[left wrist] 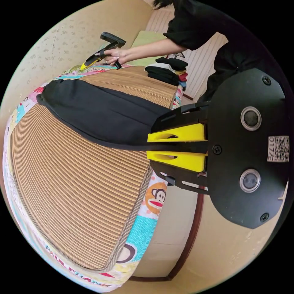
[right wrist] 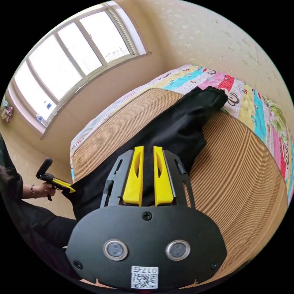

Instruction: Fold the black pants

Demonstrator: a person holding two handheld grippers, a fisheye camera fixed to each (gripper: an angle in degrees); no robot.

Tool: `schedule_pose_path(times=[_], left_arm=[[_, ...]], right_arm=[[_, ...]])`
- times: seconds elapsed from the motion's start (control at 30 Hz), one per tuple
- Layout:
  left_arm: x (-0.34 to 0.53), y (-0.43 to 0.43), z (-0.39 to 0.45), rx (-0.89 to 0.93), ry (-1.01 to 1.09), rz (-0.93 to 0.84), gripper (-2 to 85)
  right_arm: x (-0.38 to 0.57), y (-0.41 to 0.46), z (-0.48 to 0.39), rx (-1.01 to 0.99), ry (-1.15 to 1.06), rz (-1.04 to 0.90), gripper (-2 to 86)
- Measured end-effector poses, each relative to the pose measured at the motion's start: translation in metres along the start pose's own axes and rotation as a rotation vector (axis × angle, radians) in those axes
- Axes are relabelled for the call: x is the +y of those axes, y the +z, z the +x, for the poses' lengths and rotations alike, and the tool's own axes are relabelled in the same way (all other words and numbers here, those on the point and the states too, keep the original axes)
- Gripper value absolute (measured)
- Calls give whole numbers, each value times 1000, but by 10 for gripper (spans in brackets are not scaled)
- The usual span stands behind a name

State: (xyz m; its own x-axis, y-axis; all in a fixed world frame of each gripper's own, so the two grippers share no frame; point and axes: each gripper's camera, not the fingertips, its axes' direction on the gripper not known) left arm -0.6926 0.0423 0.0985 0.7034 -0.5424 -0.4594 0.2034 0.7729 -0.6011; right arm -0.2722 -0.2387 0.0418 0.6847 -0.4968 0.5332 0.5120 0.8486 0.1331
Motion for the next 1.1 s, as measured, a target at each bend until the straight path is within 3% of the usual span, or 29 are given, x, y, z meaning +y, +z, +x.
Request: schedule_pose_path(times=[0.17,0.33,0.43,0.6,0.7,0.83,0.97,1.1], left_arm=[[-24,9,7,-135,82,16,51],[-21,18,18,-187,75,16,39],[0,11,30,-90,109,51,27],[47,1,35,167,136,110,14],[65,17,21,130,95,102,7],[71,43,5,13,80,25,0],[63,21,2,-53,130,98,31],[24,4,0,20,182,167,69]], right_arm=[[116,55,-16,-256,342,-216,30],[167,86,-48,-421,511,-148,44],[175,89,-67,-519,484,-203,48],[202,20,-68,-368,527,-79,47],[228,6,-60,-173,491,-123,43],[247,32,-39,-250,447,-276,33],[255,-6,-8,-232,497,-107,52],[243,-10,39,-226,524,-62,66]])
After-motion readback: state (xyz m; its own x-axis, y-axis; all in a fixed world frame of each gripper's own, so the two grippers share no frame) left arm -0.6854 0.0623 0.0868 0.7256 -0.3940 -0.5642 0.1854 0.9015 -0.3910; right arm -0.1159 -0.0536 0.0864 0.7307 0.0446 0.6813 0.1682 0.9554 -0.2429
